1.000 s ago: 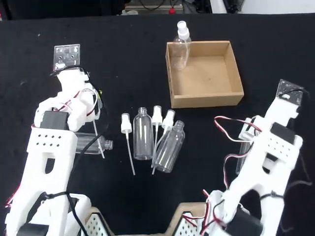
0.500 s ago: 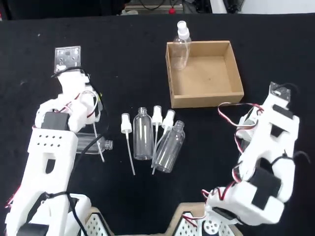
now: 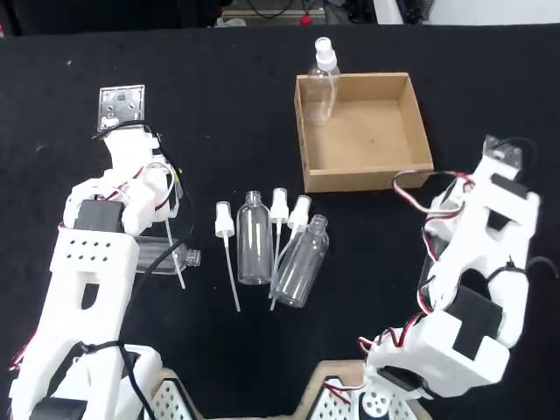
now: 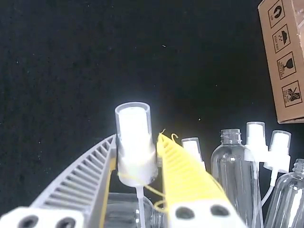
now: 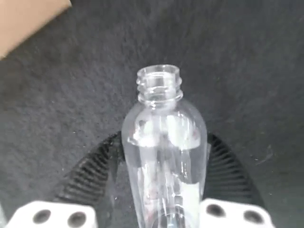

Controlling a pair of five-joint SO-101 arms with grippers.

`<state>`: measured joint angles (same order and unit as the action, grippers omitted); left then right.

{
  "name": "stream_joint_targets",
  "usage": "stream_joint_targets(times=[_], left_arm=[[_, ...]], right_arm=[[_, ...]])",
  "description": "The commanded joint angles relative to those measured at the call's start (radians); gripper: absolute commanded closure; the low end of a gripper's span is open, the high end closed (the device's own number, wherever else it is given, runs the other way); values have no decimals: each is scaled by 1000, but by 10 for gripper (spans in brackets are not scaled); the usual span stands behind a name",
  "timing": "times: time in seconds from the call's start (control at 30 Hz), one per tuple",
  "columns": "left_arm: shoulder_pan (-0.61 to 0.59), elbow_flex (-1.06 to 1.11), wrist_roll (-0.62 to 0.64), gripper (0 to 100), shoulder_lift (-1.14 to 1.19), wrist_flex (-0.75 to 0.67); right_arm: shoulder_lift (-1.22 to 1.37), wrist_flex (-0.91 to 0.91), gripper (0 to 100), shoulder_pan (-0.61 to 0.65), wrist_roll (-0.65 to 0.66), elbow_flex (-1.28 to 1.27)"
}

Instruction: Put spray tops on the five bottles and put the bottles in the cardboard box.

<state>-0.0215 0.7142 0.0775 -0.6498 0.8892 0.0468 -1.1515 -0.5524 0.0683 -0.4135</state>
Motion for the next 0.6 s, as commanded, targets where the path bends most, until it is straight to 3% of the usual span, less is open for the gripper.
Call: stream_joint_targets(times=[0.0,0.13,0.3,0.57], left_arm=[[13,-21,8,920,-26,-18],[15,-51,8,920,-26,-17],[15,-91,8,920,-26,-20],[13,-248,8,920,-28,-18]], right_arm=[[-39,-137,818,15,2,159],[-202,-236,816,43,6,229],[-582,-259,797,161,11,104],[-1198,43,798,405,-48,-252]])
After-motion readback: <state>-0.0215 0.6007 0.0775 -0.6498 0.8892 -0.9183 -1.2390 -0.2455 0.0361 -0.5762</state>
